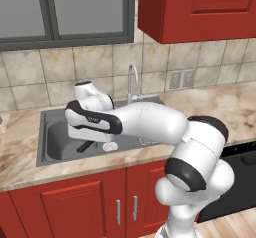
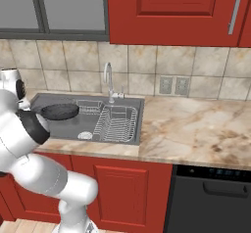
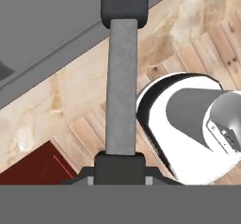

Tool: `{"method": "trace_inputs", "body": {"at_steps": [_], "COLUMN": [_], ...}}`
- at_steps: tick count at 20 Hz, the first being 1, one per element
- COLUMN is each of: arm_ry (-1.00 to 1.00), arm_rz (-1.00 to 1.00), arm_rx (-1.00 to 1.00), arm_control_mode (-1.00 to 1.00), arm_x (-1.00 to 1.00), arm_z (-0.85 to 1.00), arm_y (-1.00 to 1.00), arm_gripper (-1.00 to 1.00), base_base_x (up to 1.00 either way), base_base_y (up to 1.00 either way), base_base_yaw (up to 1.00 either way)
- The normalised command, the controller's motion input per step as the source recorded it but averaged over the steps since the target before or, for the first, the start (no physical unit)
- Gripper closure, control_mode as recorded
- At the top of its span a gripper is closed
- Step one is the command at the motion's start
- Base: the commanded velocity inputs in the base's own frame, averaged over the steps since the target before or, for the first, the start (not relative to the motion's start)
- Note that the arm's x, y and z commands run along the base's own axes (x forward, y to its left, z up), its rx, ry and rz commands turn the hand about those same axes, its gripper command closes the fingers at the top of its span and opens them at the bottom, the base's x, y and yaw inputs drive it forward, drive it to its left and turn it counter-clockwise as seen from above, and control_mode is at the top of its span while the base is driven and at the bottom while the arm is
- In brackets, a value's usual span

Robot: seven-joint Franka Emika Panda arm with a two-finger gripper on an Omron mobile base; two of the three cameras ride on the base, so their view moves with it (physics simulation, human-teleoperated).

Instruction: Move the pot and pan from the stove into the sink.

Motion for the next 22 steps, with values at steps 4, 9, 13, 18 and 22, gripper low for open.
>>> {"method": "trace_inputs", "body": {"at_steps": [4,9,13,18,22], "arm_ry": [0.24,0.12,0.05,0.0,0.0], "arm_rz": [-0.07,-0.06,-0.04,-0.05,-0.07], "arm_rx": [0.08,0.06,0.03,0.01,0.01], "arm_control_mode": [-1.0,-1.0,-1.0,-1.0,-1.0], "arm_x": [0.28,0.02,-0.07,0.02,0.32], "arm_z": [-0.01,-0.16,-0.32,-0.36,-0.3], "arm_y": [0.0,0.0,0.0,0.01,0.06], "arm_gripper": [1.0,1.0,1.0,1.0,1.0], "base_base_x": [0.0,0.0,0.0,0.0,0.0], "base_base_y": [0.0,0.0,0.0,0.0,0.0], "base_base_yaw": [0.0,0.0,0.0,0.0,0.0]}}
